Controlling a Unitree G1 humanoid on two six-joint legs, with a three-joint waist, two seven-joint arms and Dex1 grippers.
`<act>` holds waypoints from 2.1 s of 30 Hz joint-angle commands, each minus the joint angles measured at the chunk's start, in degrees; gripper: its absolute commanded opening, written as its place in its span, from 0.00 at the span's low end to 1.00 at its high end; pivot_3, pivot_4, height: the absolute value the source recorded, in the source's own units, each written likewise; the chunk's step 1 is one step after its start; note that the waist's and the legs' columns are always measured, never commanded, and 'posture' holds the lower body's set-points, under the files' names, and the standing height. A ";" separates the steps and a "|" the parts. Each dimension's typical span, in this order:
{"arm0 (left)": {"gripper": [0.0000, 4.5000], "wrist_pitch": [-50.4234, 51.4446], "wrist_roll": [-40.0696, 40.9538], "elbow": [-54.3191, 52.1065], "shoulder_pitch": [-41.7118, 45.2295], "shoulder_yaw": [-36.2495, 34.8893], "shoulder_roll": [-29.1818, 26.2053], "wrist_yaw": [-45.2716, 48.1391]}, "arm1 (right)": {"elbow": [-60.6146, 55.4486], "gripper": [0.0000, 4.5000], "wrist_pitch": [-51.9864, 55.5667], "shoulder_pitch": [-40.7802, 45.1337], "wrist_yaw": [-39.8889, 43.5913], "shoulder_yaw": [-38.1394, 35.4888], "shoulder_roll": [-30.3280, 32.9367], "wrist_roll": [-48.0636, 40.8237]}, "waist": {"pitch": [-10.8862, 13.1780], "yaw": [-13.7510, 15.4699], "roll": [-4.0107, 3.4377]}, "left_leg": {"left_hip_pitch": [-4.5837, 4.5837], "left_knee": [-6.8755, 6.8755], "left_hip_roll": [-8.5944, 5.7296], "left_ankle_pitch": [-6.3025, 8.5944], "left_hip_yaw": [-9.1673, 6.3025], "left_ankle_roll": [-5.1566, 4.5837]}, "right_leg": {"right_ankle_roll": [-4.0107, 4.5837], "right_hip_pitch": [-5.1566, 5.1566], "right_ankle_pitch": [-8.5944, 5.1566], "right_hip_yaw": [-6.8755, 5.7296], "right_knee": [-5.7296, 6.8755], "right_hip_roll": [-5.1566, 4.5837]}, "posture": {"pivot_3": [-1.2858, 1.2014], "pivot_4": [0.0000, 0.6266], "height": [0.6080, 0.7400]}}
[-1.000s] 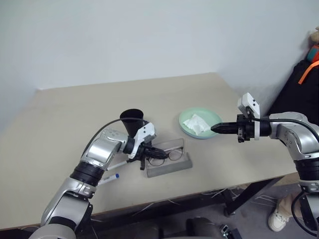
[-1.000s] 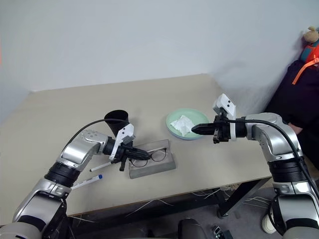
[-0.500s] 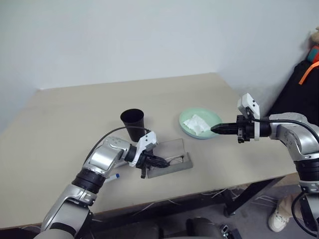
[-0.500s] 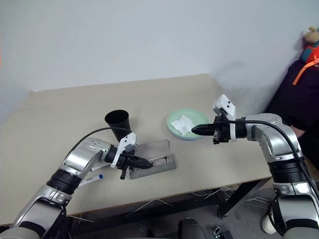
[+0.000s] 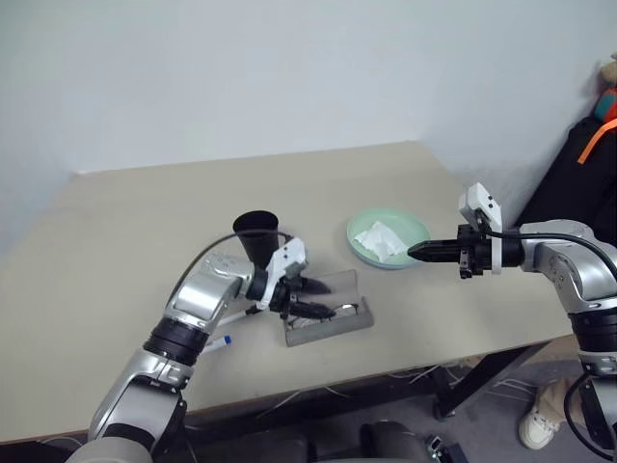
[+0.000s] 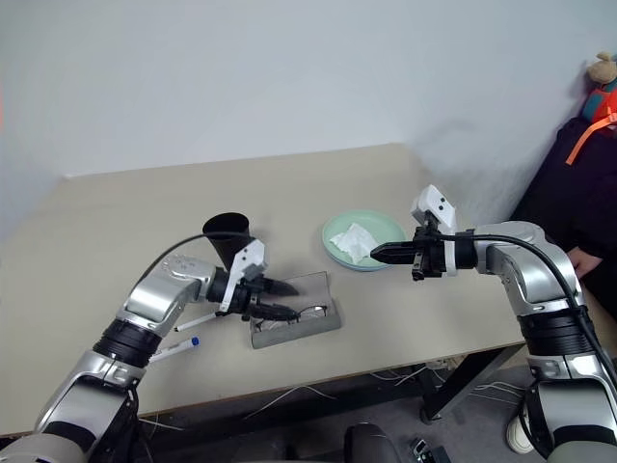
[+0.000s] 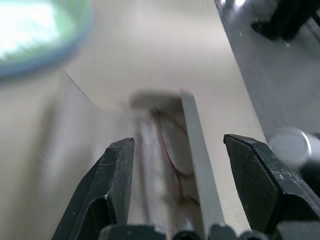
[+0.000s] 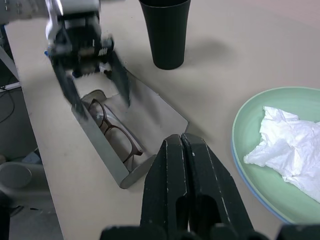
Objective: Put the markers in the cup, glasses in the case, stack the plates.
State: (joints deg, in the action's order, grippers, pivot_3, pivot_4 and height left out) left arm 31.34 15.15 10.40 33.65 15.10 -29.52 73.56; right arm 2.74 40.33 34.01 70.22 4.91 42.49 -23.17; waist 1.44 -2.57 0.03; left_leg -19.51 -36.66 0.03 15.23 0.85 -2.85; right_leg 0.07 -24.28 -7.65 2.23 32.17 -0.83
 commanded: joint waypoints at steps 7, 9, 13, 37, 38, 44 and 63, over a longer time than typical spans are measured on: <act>0.17 -1.74 0.88 -0.03 5.29 -6.46 0.51 -8.08 | 0.59 0.00 -1.58 1.95 0.83 -1.47 1.16 -0.52 | 0.00 0.00 0.00 | 0.01 0.01 -0.01 0.00 -0.01 0.00 | -0.01 0.01 0.01 0.01 0.03 0.00 | 0.52 0.00 0.97; 0.01 -2.35 0.31 1.18 5.86 -6.71 0.73 -9.89 | 0.98 0.00 -1.92 2.04 0.96 -1.62 1.39 -0.38 | 0.00 0.01 0.00 | 0.02 0.00 -0.01 0.00 -0.01 0.00 | -0.01 0.01 0.01 0.01 0.06 0.00 | 0.52 0.00 0.97; 0.01 -4.84 -3.35 4.14 6.97 -5.36 1.58 -14.58 | 1.07 0.00 -2.03 2.13 0.99 -1.64 1.61 -0.52 | 0.00 0.02 0.00 | 0.03 -0.02 -0.02 0.00 0.00 -0.01 | -0.01 0.02 0.01 0.02 0.08 0.00 | 0.52 0.00 0.97; 0.01 -7.54 -14.18 3.79 3.62 2.54 -0.02 -15.77 | -1.30 0.00 -0.90 1.15 0.80 -1.98 1.72 -1.79 | 0.00 -0.01 0.01 | 0.08 -0.02 -0.10 0.00 -0.05 0.00 | -0.06 0.00 -0.04 0.09 0.41 -0.01 | 0.52 0.00 0.97; 0.01 -7.62 -14.37 3.82 3.55 2.55 0.00 -15.83 | -1.34 0.00 -0.87 1.14 0.78 -1.99 1.75 -1.84 | 0.00 0.00 0.02 | 0.08 -0.02 -0.10 0.00 -0.05 0.00 | -0.06 0.00 -0.04 0.09 0.41 -0.01 | 0.52 0.00 0.97; 0.01 -7.30 -14.86 3.47 2.90 2.80 -0.08 -15.14 | -1.41 0.00 -0.78 1.21 0.87 -1.98 1.87 -1.96 | 0.00 0.01 0.02 | 0.08 -0.05 -0.12 0.00 -0.06 0.00 | -0.11 0.00 -0.07 0.10 0.40 -0.02 | 0.52 0.00 0.97; 0.01 -4.68 -13.92 -3.44 -0.78 4.00 -2.00 -10.71 | -1.31 0.00 -0.86 1.57 0.90 -1.63 2.13 -2.27 | -0.01 0.00 0.01 | 0.09 -0.04 -0.13 0.00 -0.06 0.00 | -0.16 0.01 -0.11 0.13 0.41 -0.02 | 0.52 0.00 0.97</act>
State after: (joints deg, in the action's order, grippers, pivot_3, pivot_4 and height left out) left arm 25.94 0.49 8.77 33.42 18.71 -31.00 61.60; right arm 2.87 39.81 34.55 70.93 4.75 43.77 -24.63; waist 1.44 -2.57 0.05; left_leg -19.43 -36.69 -0.10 15.23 0.80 -2.85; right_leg -0.10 -24.27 -7.76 2.37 32.58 -0.85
